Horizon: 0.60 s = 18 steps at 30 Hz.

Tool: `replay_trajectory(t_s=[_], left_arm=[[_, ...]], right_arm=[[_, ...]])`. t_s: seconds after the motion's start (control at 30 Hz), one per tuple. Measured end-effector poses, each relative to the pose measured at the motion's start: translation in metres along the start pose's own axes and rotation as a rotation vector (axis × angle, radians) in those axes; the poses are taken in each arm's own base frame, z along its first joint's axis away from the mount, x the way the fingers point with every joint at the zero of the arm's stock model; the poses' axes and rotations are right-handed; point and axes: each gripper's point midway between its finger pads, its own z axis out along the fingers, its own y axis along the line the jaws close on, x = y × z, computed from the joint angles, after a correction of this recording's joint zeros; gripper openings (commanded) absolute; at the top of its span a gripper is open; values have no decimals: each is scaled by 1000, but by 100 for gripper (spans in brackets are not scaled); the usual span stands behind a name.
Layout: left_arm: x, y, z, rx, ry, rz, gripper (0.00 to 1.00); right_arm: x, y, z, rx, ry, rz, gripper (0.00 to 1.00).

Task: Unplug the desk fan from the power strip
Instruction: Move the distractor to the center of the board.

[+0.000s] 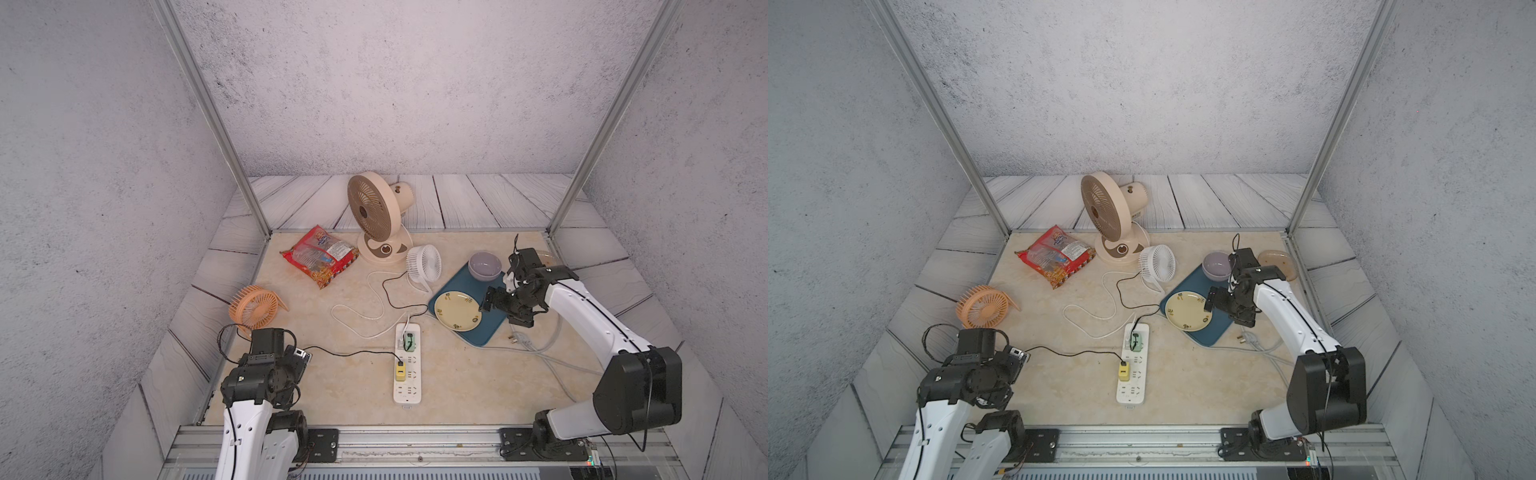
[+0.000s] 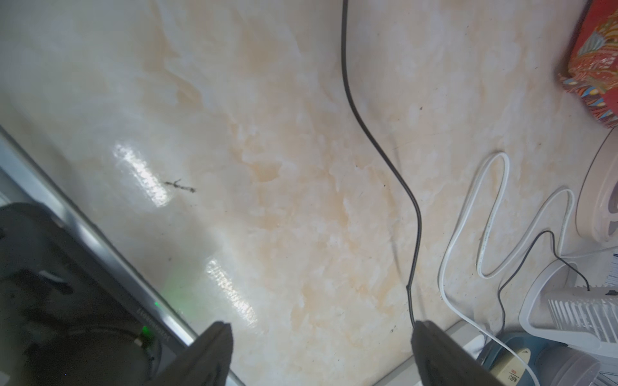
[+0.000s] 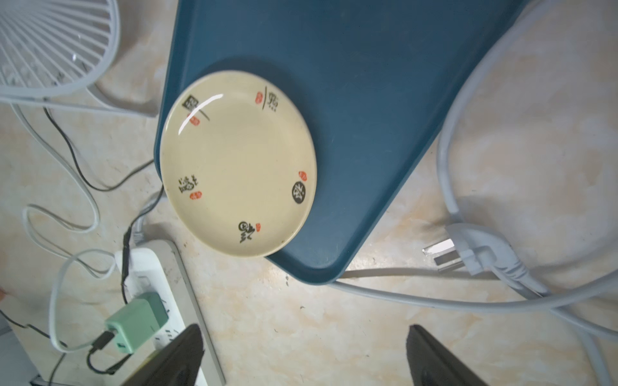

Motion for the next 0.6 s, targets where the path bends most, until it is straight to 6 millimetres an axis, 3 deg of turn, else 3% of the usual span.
replay_trajectory(t_s=[0.23, 0.6], left_arm=[[5, 0, 4, -9, 38, -1, 88], [6, -1, 5, -13, 47, -2, 86]], right_arm=[[23, 34, 4, 20, 47, -206, 96], [14, 43, 79, 127, 194, -269, 93]])
